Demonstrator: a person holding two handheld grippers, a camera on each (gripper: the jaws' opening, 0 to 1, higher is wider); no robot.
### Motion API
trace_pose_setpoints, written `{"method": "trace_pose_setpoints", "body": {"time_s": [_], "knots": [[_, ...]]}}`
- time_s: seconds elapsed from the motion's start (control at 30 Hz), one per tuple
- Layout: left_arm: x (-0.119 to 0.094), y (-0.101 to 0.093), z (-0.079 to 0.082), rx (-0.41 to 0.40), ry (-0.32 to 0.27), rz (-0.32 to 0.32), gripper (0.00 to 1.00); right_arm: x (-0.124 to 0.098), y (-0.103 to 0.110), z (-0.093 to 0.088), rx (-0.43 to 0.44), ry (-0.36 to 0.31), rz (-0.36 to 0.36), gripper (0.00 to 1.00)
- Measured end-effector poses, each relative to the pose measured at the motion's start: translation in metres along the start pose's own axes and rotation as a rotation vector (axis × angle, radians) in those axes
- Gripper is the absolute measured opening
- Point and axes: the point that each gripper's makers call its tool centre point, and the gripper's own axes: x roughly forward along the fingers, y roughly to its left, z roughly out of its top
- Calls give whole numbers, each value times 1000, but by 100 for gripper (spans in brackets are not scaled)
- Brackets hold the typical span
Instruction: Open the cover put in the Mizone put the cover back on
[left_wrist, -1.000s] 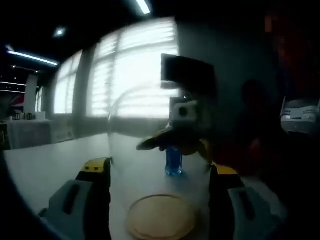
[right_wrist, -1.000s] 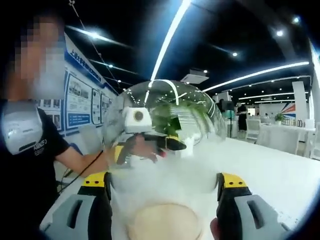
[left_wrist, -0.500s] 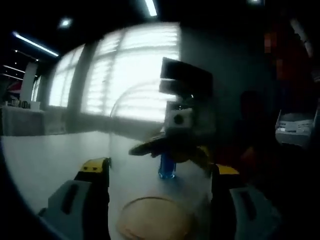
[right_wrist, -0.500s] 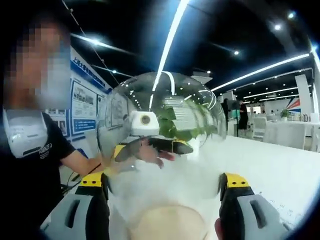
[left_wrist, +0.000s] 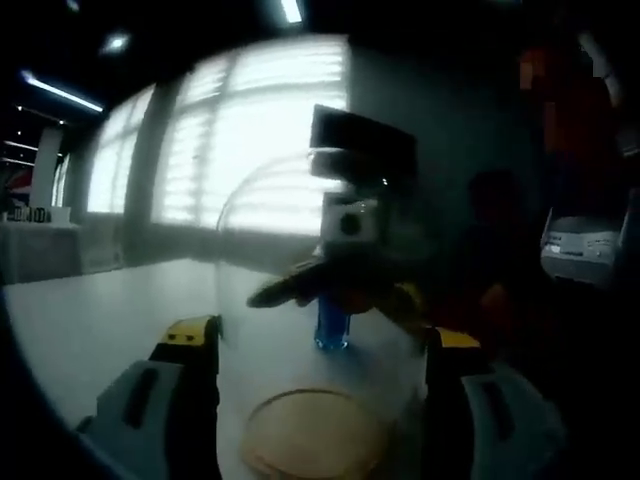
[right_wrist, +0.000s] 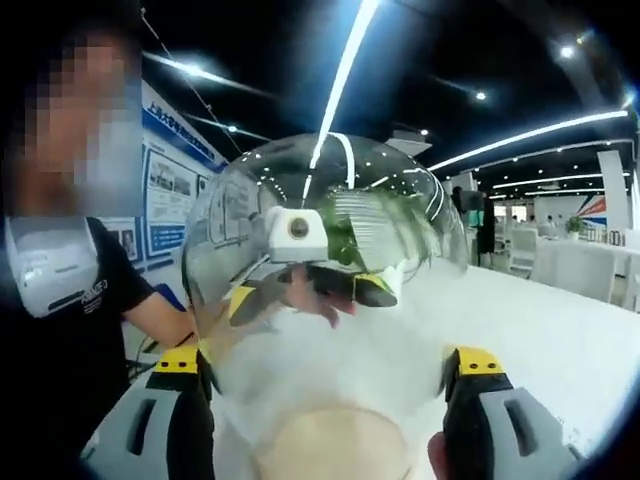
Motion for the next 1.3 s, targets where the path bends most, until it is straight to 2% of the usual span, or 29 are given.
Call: {"method": "trace_pose_setpoints", "body": {"time_s": [0.3, 0.47, 0.53, 0.67, 0.93, 1.03, 1.3], "knots": [[6, 0, 0, 3, -9, -14, 77, 1, 1, 1, -5, -28, 15, 90], [13, -2, -4, 44, 44, 21, 81, 3, -2, 2, -4, -22, 4, 90], [13, -1, -5, 44, 47, 26, 82, 4, -2, 2, -6, -18, -2, 90], [13, -1, -4, 45, 27, 20, 81, 3, -1, 2, -13, -31, -6, 90], [12, -5, -3, 80, 46, 29, 78, 4, 2, 4, -49, -12, 6, 90], [12, -5, 0, 110, 33, 32, 78, 3, 1, 10, -87, -36, 1, 90], [13, -9, 11, 59, 20, 31, 78, 1, 4, 20, -39, -47, 3, 90]]}}
